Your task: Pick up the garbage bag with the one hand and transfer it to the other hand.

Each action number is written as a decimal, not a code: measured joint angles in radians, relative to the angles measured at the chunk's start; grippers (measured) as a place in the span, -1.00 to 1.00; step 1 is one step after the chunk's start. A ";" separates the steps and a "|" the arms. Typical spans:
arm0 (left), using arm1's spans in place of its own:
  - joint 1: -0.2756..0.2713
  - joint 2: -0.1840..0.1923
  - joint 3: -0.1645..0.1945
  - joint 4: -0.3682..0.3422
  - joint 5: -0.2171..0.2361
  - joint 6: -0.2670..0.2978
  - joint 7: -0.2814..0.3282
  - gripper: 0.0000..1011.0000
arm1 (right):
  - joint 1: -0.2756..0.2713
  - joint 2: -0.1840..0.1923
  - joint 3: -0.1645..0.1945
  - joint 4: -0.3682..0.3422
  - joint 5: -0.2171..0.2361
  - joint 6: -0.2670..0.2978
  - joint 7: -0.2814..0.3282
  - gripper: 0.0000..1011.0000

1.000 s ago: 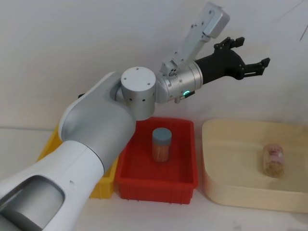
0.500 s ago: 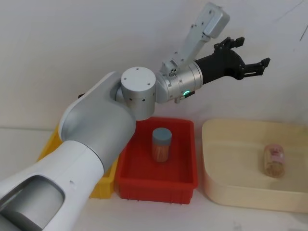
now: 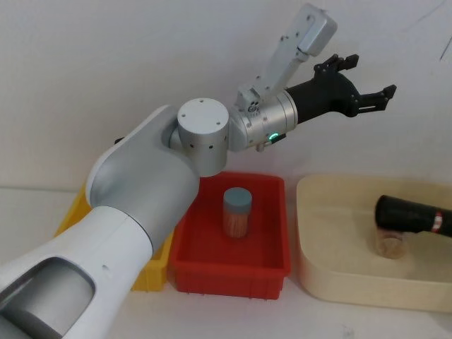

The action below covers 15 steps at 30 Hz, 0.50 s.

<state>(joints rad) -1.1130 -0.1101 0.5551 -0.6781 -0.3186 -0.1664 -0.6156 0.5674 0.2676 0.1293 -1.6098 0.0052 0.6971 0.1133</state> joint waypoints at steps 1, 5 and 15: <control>0.000 0.000 0.000 0.000 0.000 0.000 0.000 0.98 | 0.000 -0.002 0.007 -0.006 0.006 0.001 0.003 0.99; 0.000 0.000 0.000 0.000 0.000 0.000 0.000 0.98 | 0.000 -0.015 0.046 -0.038 0.039 0.010 0.021 0.99; 0.000 0.000 0.000 0.000 0.000 0.000 0.000 0.98 | 0.024 -0.052 0.157 -0.122 0.140 0.045 0.064 0.99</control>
<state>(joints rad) -1.1129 -0.1101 0.5550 -0.6781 -0.3186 -0.1664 -0.6156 0.5911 0.2157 0.2867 -1.7315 0.1453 0.7423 0.1774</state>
